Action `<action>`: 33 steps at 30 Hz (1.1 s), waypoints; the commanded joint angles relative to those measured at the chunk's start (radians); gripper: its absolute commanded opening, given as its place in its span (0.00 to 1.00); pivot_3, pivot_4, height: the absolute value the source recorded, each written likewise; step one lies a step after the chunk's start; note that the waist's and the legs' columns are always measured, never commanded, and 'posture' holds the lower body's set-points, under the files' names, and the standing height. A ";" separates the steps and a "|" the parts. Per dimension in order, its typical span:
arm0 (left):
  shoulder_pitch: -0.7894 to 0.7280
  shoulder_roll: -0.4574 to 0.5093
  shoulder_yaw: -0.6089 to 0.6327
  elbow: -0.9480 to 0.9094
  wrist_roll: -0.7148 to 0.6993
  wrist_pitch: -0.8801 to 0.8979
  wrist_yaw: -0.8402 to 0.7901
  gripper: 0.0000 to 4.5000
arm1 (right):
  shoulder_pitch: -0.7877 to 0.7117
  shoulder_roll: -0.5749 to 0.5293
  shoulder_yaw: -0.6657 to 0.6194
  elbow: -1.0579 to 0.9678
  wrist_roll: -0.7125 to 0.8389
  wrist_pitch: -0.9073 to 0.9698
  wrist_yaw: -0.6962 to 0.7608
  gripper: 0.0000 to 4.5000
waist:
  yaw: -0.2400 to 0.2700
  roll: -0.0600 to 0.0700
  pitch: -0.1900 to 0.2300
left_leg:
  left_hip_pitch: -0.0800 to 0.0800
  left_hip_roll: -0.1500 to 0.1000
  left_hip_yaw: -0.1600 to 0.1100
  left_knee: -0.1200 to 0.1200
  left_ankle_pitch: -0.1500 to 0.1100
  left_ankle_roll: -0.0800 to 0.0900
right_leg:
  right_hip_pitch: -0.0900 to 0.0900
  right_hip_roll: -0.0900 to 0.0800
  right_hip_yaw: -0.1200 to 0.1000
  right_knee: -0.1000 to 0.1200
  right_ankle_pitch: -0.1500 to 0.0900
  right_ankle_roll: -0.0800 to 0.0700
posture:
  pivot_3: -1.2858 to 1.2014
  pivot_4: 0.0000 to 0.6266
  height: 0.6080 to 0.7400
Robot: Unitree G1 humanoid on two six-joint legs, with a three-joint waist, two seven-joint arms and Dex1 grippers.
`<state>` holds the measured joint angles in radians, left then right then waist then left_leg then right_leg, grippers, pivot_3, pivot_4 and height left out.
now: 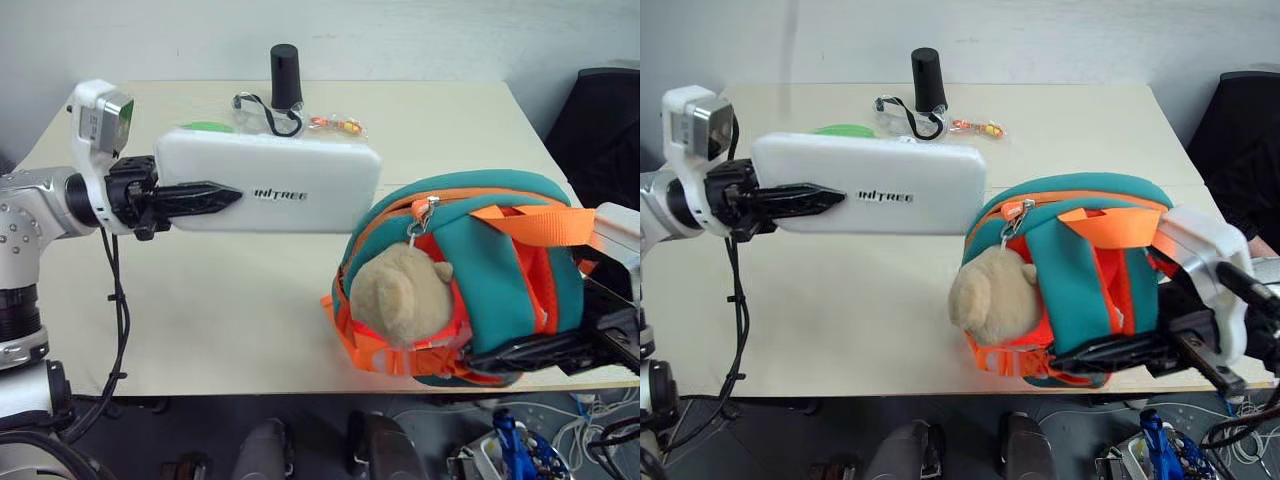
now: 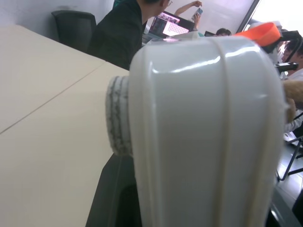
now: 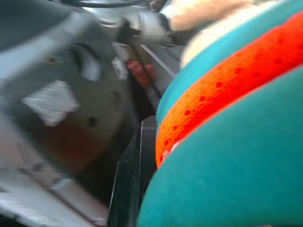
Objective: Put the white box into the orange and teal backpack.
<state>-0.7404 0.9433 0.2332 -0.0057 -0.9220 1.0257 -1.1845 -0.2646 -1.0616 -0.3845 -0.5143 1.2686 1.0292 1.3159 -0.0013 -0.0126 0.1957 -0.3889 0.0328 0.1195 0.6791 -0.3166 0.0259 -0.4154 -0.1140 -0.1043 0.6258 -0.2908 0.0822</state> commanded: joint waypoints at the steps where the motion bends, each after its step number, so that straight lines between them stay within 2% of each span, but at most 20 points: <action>1: 0.022 0.055 0.081 -0.068 -0.047 -0.004 -0.040 0.28 | 0.012 0.007 0.003 0.020 -0.043 -0.054 0.005 0.00 | 0.000 0.000 0.000 | 0.000 0.000 0.000 0.000 0.000 0.000 | 0.000 0.000 0.000 0.000 0.000 0.000 | 0.52 0.24 1.00; 6: 0.064 0.076 0.113 -0.149 -0.073 -0.004 -0.023 0.28 | 0.060 0.005 0.004 0.028 -0.070 -0.082 0.028 0.00 | 0.005 0.000 0.000 | 0.000 0.000 0.000 0.000 0.000 0.000 | 0.000 -0.001 0.000 0.000 0.000 0.000 | 0.52 0.24 1.00; 13: 0.075 -0.011 0.030 -0.224 -0.029 -0.076 0.027 0.28 | 0.113 -0.004 -0.009 0.017 -0.067 -0.091 0.045 0.00 | 0.011 0.000 0.000 | 0.000 -0.001 -0.001 0.001 0.000 0.001 | 0.002 -0.001 -0.001 0.000 0.000 0.000 | 0.52 0.24 1.00; 17: 0.071 -0.057 -0.077 -0.248 0.074 -0.171 0.039 0.28 | 0.131 -0.014 -0.021 0.015 -0.057 -0.089 0.057 0.00 | 0.019 -0.001 0.000 | 0.000 -0.001 -0.001 0.001 0.000 0.001 | 0.002 -0.001 -0.001 0.000 0.000 0.000 | 0.52 0.24 1.00; 20: 0.047 -0.116 -0.131 -0.270 0.082 -0.184 0.060 0.28 | 0.155 -0.021 -0.032 0.008 -0.060 -0.092 0.075 0.00 | 0.026 -0.001 0.000 | 0.000 -0.001 -0.001 0.001 0.000 0.001 | 0.002 0.000 -0.001 0.000 0.000 0.000 | 0.52 0.24 1.00; 25: 0.019 -0.219 -0.248 -0.284 0.177 -0.267 0.092 0.28 | 0.199 -0.020 -0.033 -0.012 -0.093 -0.122 0.096 0.00 | 0.030 -0.001 0.000 | 0.000 -0.002 -0.002 0.002 0.000 0.002 | 0.002 0.000 -0.001 0.000 0.000 0.001 | 0.52 0.24 1.00; 30: -0.041 -0.389 -0.366 -0.274 0.253 -0.286 0.188 0.28 | 0.201 -0.004 0.001 -0.026 -0.115 -0.148 0.086 0.00 | 0.029 -0.001 0.001 | 0.000 -0.002 -0.001 0.002 0.000 0.003 | 0.003 0.000 -0.001 -0.001 0.001 0.002 | 0.52 0.24 1.00; 33: -0.071 -0.459 -0.454 -0.257 0.337 -0.296 0.236 0.28 | 0.193 0.004 0.025 -0.029 -0.127 -0.164 0.077 0.00 | 0.028 -0.001 0.001 | 0.000 -0.002 -0.001 0.002 0.000 0.003 | 0.003 0.000 -0.001 -0.001 0.001 0.002 | 0.52 0.24 1.00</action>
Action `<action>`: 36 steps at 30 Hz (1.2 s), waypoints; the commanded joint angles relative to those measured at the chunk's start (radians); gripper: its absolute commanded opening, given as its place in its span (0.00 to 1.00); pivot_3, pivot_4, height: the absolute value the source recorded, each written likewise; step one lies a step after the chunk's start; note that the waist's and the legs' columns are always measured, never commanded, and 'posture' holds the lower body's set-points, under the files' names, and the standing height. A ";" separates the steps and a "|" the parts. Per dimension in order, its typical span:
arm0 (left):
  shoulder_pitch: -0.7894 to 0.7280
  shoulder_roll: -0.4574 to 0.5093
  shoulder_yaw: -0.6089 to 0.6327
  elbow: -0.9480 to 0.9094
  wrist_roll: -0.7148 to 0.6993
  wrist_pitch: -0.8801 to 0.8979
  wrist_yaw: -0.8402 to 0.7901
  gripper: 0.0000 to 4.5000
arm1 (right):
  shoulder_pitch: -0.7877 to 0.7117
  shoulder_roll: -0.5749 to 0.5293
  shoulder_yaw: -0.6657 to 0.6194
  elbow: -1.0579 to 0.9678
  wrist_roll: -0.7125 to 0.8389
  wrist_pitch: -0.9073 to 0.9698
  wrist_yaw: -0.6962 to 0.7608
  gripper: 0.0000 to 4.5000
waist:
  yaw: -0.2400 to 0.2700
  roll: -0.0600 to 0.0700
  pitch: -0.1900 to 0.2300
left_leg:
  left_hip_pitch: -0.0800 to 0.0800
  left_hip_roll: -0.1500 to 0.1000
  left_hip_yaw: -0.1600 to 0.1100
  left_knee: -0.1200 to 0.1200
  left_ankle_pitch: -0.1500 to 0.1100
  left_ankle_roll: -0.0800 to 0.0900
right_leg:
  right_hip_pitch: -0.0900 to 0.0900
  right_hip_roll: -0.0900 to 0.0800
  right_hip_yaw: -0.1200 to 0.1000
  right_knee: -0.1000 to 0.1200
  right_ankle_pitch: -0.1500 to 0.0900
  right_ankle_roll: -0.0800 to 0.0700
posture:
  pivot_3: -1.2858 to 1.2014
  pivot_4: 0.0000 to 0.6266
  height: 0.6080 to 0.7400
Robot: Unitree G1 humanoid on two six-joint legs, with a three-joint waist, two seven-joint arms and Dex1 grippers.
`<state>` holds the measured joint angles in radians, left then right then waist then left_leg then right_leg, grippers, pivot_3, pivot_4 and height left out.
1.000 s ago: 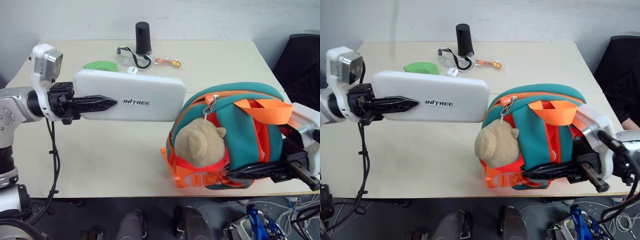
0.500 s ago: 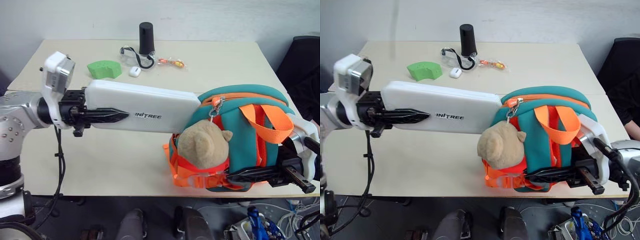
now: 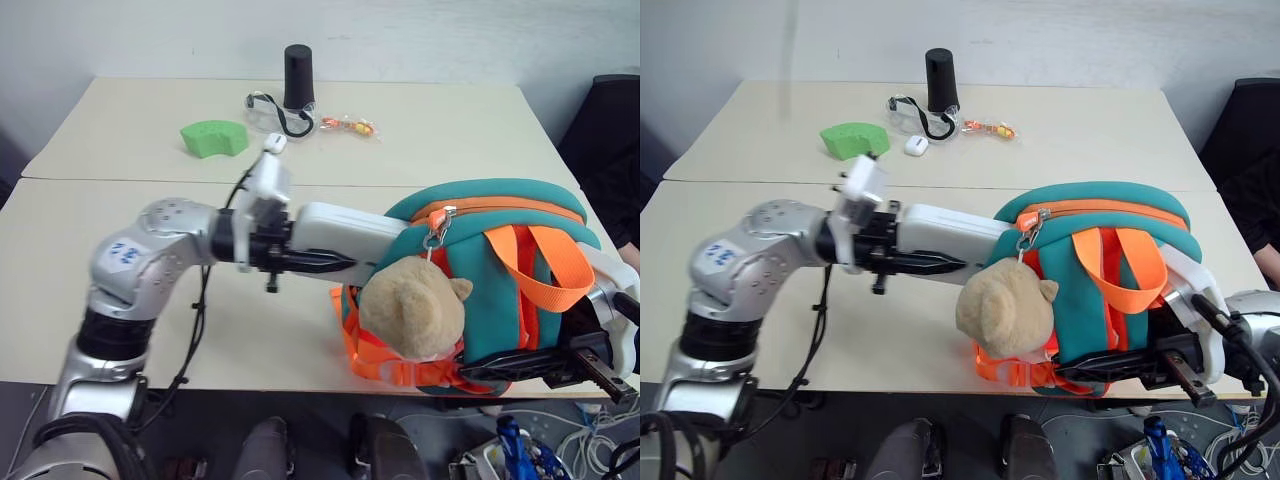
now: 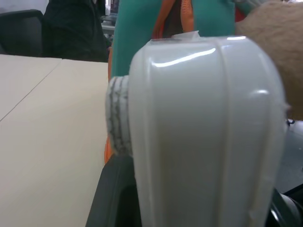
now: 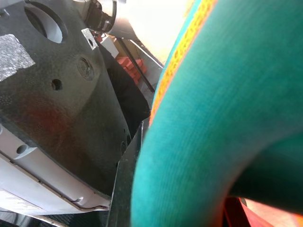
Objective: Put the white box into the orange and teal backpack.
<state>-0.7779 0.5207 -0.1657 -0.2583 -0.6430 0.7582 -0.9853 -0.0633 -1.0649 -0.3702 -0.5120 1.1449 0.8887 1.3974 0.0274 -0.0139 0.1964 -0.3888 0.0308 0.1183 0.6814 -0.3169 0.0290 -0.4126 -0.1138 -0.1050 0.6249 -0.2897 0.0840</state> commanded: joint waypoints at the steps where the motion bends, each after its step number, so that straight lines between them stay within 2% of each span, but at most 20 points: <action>1: -0.044 -0.059 -0.083 0.009 0.082 -0.021 0.054 0.28 | -0.011 0.009 0.017 -0.030 -0.006 -0.028 -0.007 0.00 | -0.002 0.000 0.000 | 0.000 0.000 0.000 0.000 0.000 0.000 | 0.000 0.000 0.000 0.000 0.000 0.000 | 0.52 0.24 1.00; 5: -0.080 -0.148 -0.178 0.057 0.154 -0.008 0.096 0.28 | -0.013 0.013 0.032 -0.025 -0.013 -0.043 -0.015 0.00 | -0.001 0.000 0.000 | 0.000 0.000 0.000 0.000 0.000 0.000 | 0.000 0.001 0.000 0.001 0.000 0.000 | 0.52 0.24 1.00; 10: -0.113 -0.236 -0.204 0.114 0.195 0.013 0.135 0.28 | -0.022 0.025 0.051 -0.024 -0.021 -0.057 -0.041 0.00 | 0.000 0.000 0.000 | 0.000 0.000 -0.001 0.001 0.000 0.001 | 0.001 0.000 0.000 0.000 0.000 0.000 | 0.52 0.24 1.00; 12: -0.115 -0.246 -0.187 0.114 0.180 0.031 0.128 0.44 | -0.029 0.031 0.058 -0.021 -0.024 -0.059 -0.061 0.00 | 0.000 0.000 0.000 | 0.000 0.000 -0.001 0.001 0.000 0.001 | 0.001 -0.001 -0.001 0.000 0.000 0.000 | 0.52 0.24 1.00; 15: -0.111 -0.213 -0.139 0.084 0.128 0.065 0.081 0.63 | -0.037 0.034 0.072 -0.009 -0.037 -0.067 -0.069 0.00 | -0.002 0.000 0.000 | 0.001 0.000 -0.001 0.001 0.001 0.001 | 0.001 -0.001 -0.001 0.000 0.000 0.000 | 0.52 0.24 1.00; 21: -0.092 -0.066 -0.020 -0.001 0.036 0.095 -0.029 1.00 | -0.048 0.053 0.096 0.016 -0.067 -0.084 -0.095 0.00 | -0.007 0.000 0.000 | 0.000 0.001 -0.001 0.001 0.001 0.000 | 0.000 -0.001 -0.001 0.001 0.000 0.000 | 0.52 0.24 1.00; 25: -0.057 0.072 0.059 -0.064 -0.026 0.094 -0.120 1.00 | -0.045 0.075 0.115 0.031 -0.123 -0.111 -0.119 0.00 | -0.007 0.000 0.000 | 0.000 0.001 -0.001 0.001 0.001 0.000 | 0.000 0.000 -0.001 0.001 0.000 0.000 | 0.52 0.24 1.00; 29: -0.060 0.166 0.123 -0.061 -0.035 0.076 -0.150 1.00 | -0.050 0.103 0.138 0.049 -0.176 -0.139 -0.154 0.00 | -0.003 0.000 0.000 | 0.001 0.000 -0.001 0.001 0.001 0.000 | 0.001 -0.001 -0.001 0.000 0.000 0.000 | 0.52 0.24 1.00; 33: -0.142 0.158 0.205 -0.071 -0.175 0.153 -0.142 1.00 | -0.055 0.116 0.149 0.045 -0.185 -0.146 -0.166 0.00 | -0.002 -0.001 0.000 | 0.000 0.000 -0.001 0.001 0.001 0.000 | 0.001 0.000 -0.001 0.001 0.000 0.000 | 0.52 0.24 1.00; 36: -0.164 0.151 0.163 -0.126 -0.215 0.168 -0.168 1.00 | -0.071 0.124 0.161 0.051 -0.187 -0.144 -0.181 0.00 | -0.004 0.000 0.000 | 0.001 0.000 -0.001 0.001 0.001 0.000 | 0.002 0.000 -0.001 0.001 0.000 0.000 | 0.52 0.24 1.00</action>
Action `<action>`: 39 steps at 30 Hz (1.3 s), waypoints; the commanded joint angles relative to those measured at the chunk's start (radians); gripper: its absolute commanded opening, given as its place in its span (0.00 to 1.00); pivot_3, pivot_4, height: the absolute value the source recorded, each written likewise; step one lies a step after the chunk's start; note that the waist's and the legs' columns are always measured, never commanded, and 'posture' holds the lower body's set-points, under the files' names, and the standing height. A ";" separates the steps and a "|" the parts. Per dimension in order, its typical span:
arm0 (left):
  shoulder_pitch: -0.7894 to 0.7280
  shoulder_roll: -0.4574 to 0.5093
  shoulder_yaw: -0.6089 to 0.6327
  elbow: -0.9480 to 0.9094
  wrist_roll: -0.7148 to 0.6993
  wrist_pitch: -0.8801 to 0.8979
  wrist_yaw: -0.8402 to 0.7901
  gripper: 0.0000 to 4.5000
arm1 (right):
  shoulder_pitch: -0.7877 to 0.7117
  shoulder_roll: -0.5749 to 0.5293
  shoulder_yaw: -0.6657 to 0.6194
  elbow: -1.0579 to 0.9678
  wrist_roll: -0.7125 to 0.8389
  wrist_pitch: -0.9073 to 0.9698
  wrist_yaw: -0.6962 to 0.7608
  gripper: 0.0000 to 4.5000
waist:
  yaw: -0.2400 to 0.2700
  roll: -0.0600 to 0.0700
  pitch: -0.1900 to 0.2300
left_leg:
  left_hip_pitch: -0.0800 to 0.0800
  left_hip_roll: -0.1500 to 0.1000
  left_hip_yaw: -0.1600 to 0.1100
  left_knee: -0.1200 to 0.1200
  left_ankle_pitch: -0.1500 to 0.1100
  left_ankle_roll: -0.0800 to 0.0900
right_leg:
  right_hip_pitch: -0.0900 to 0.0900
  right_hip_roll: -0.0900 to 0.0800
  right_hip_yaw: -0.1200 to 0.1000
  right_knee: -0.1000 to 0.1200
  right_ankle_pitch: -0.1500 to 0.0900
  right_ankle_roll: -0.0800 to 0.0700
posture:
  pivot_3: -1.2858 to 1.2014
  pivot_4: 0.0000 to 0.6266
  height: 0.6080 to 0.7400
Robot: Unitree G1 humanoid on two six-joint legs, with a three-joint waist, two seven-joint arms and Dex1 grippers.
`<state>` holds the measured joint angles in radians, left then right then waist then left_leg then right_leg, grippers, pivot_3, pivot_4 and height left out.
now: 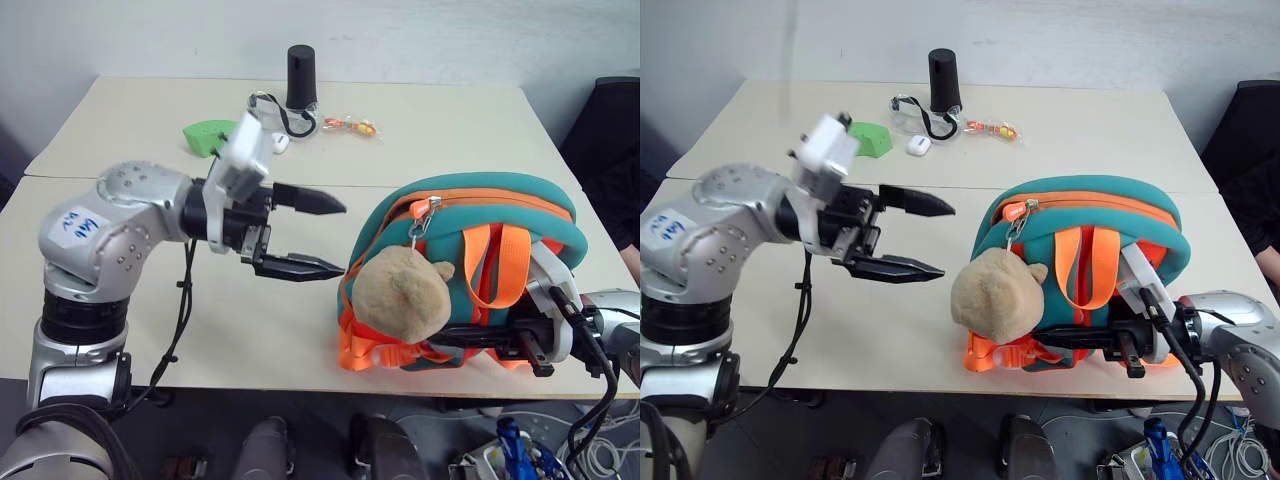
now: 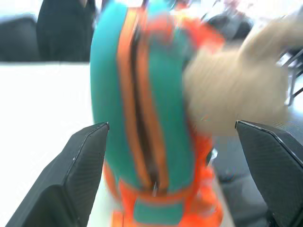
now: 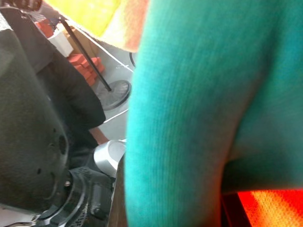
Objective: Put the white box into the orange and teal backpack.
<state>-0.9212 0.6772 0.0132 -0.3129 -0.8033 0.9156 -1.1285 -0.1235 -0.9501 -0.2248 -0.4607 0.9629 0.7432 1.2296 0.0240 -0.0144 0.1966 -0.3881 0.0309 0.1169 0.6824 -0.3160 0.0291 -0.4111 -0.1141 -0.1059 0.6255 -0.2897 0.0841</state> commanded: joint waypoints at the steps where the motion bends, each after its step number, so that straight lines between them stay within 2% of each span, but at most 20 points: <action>1: -0.023 -0.006 -0.031 -0.082 -0.063 0.013 -0.031 1.00 | -0.015 0.011 0.019 0.002 -0.006 0.003 -0.016 0.00 | -0.002 0.000 0.000 | 0.000 0.000 0.000 0.000 0.000 0.000 | 0.000 0.000 0.000 0.000 0.000 0.000 | 0.52 0.24 1.00; 10: -0.067 -0.039 -0.158 -0.046 -0.011 -0.036 -0.086 1.00 | -0.037 0.012 0.012 0.006 0.023 0.026 -0.040 0.00 | -0.003 0.000 0.000 | 0.001 0.000 0.001 0.000 0.001 -0.001 | 0.000 0.004 0.001 0.001 0.000 0.000 | 0.52 0.24 1.00; 15: -0.063 -0.063 -0.264 -0.020 0.114 -0.112 -0.074 1.00 | -0.048 0.018 0.004 0.003 0.046 0.044 -0.062 0.00 | 0.000 0.000 0.000 | 0.001 0.000 0.001 0.000 0.001 0.000 | 0.000 0.004 0.001 0.001 0.000 0.000 | 0.52 0.24 1.00; 18: -0.064 -0.074 -0.269 -0.004 0.144 -0.122 -0.057 0.88 | -0.049 0.019 0.000 0.001 0.056 0.052 -0.066 0.00 | -0.001 0.000 0.000 | 0.001 0.000 0.001 0.000 0.001 0.000 | 0.000 0.003 0.001 0.001 0.000 0.000 | 0.52 0.24 1.00; 26: -0.074 -0.068 -0.228 0.012 0.125 -0.109 -0.071 0.35 | -0.034 0.017 -0.009 -0.006 0.070 0.050 -0.065 0.00 | -0.001 0.000 0.000 | 0.001 0.000 0.001 0.000 0.001 0.000 | 0.000 0.002 0.001 0.001 0.000 0.000 | 0.52 0.24 1.00; 32: -0.090 -0.067 -0.190 0.034 0.113 -0.114 -0.078 0.03 | -0.018 0.011 -0.026 -0.012 0.084 0.050 -0.060 0.00 | 0.000 0.000 0.000 | 0.001 0.000 0.001 0.000 0.001 0.000 | 0.000 0.002 0.000 0.001 0.000 0.000 | 0.52 0.24 1.00; 39: -0.175 -0.007 -0.066 0.190 0.090 -0.128 -0.126 0.01 | 0.012 0.014 -0.063 -0.011 0.088 0.040 -0.066 0.00 | -0.002 0.000 0.000 | 0.000 0.000 0.001 0.000 0.001 0.000 | -0.001 0.003 0.000 0.001 0.000 0.000 | 0.52 0.24 1.00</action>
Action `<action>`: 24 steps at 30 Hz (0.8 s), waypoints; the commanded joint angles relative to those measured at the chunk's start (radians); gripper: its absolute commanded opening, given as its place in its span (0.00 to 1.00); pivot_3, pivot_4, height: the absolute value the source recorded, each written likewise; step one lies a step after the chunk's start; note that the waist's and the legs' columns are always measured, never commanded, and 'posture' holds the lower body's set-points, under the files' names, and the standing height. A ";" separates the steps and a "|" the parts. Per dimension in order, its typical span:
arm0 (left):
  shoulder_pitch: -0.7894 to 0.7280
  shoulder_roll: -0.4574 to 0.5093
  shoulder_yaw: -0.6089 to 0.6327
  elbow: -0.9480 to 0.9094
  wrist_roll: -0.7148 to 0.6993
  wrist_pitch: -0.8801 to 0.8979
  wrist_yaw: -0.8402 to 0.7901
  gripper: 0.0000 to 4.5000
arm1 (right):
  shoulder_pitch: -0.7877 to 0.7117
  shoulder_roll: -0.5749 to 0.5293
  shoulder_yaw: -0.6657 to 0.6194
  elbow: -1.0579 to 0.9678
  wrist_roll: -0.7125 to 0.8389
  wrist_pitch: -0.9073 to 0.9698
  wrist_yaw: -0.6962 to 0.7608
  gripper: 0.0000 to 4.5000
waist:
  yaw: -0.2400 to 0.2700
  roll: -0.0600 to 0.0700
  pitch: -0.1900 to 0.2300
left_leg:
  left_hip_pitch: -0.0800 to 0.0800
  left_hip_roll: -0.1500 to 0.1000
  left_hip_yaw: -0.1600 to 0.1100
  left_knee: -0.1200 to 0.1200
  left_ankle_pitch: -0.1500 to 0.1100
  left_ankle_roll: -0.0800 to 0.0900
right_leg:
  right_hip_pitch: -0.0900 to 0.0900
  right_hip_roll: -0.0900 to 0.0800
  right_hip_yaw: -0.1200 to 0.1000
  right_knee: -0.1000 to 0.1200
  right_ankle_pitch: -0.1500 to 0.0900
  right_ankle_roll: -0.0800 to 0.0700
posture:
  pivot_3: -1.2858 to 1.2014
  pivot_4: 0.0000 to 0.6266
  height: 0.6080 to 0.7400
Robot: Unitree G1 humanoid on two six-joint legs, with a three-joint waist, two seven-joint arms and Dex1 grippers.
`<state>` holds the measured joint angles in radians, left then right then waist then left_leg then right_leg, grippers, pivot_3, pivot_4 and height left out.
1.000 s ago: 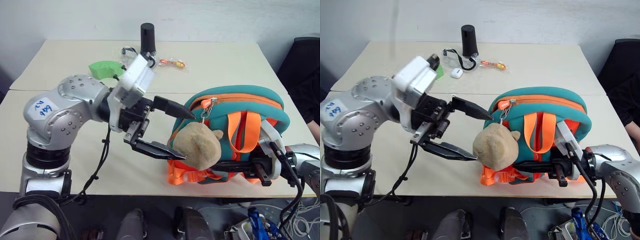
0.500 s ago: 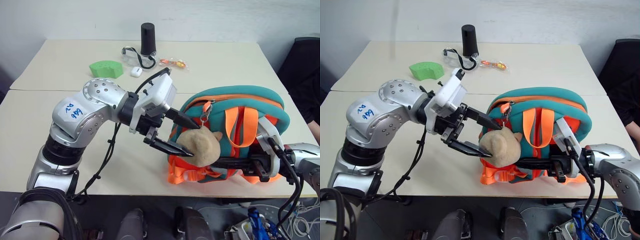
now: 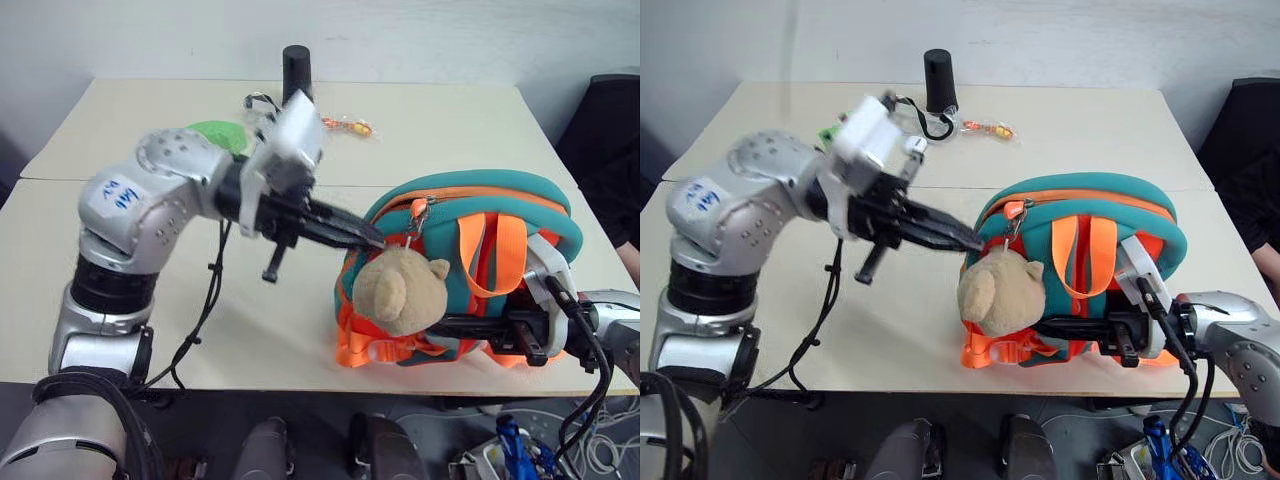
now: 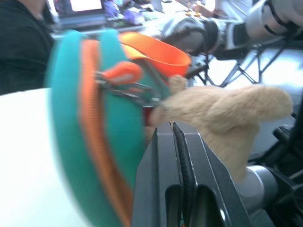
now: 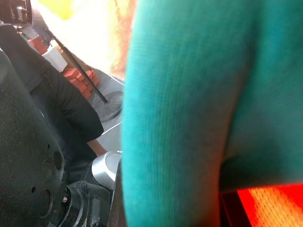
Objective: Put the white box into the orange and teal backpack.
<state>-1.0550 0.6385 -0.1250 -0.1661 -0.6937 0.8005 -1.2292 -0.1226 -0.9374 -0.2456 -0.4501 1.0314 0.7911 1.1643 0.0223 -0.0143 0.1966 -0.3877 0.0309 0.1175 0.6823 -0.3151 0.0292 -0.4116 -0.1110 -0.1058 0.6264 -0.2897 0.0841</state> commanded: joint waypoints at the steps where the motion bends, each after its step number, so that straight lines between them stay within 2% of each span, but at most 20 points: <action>1: -0.049 0.044 0.083 0.052 -0.031 -0.001 -0.037 0.01 | 0.013 0.002 -0.046 -0.020 0.021 -0.008 -0.004 0.00 | 0.000 0.000 0.000 | 0.000 0.000 0.000 0.000 0.000 0.000 | 0.000 0.000 0.000 0.000 0.000 0.000 | 0.52 0.24 1.00; 4: -0.052 0.052 0.104 0.028 -0.102 0.062 -0.066 0.01 | 0.008 0.005 -0.053 -0.013 0.033 -0.003 -0.015 0.00 | 0.001 0.000 0.000 | 0.000 0.000 0.000 0.000 0.000 0.000 | 0.000 0.001 0.000 0.000 0.000 0.000 | 0.52 0.24 1.00; 7: -0.028 0.038 0.088 -0.013 -0.128 0.097 -0.055 0.13 | 0.001 0.007 -0.042 -0.013 0.031 -0.005 -0.019 0.00 | 0.004 0.000 0.000 | -0.001 0.000 0.000 0.000 0.000 0.000 | 0.000 0.000 0.000 0.000 0.000 0.000 | 0.52 0.24 1.00; 12: 0.025 0.029 0.000 -0.078 -0.032 0.019 -0.039 0.48 | -0.012 0.007 -0.029 -0.013 0.036 0.004 -0.021 0.00 | 0.002 0.000 0.000 | 0.000 -0.001 0.000 0.000 0.000 0.001 | 0.000 0.000 0.000 0.000 0.000 0.000 | 0.52 0.24 1.00; 15: 0.061 0.032 -0.080 -0.108 0.077 -0.086 -0.044 0.67 | -0.016 0.003 -0.028 -0.012 0.039 0.012 -0.015 0.00 | 0.002 0.000 0.000 | 0.000 -0.001 0.000 0.000 0.000 0.000 | 0.000 0.001 0.000 0.000 0.000 0.000 | 0.52 0.24 1.00; 19: 0.096 0.013 -0.141 -0.140 0.133 -0.150 -0.052 0.95 | -0.017 0.004 -0.027 -0.016 0.039 0.021 -0.015 0.00 | 0.002 0.000 0.000 | -0.001 -0.001 0.000 0.000 0.000 0.000 | 0.000 0.000 0.000 0.000 0.000 0.000 | 0.52 0.24 1.00; 21: 0.124 0.005 -0.182 -0.152 0.185 -0.207 -0.054 0.95 | -0.019 0.004 -0.025 -0.019 0.041 0.024 -0.016 0.00 | 0.002 0.000 0.000 | 0.000 -0.001 0.000 0.000 0.000 0.000 | 0.000 0.000 0.000 0.000 0.000 0.000 | 0.52 0.24 1.00; 24: 0.136 -0.030 -0.184 -0.150 0.189 -0.224 -0.038 0.95 | -0.024 0.005 -0.018 -0.022 0.040 0.027 -0.019 0.00 | 0.003 0.000 0.000 | 0.000 -0.001 0.000 0.000 0.000 0.001 | 0.000 0.000 0.000 0.000 0.000 0.000 | 0.52 0.24 1.00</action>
<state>-0.9099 0.6234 -0.3158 -0.3008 -0.5125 0.5976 -1.2786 -0.1356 -0.9350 -0.2630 -0.4494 1.0513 0.8152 1.1434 0.0251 -0.0143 0.1966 -0.3883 0.0300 0.1175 0.6824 -0.3149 0.0301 -0.4114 -0.1113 -0.1056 0.6261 -0.2895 0.0844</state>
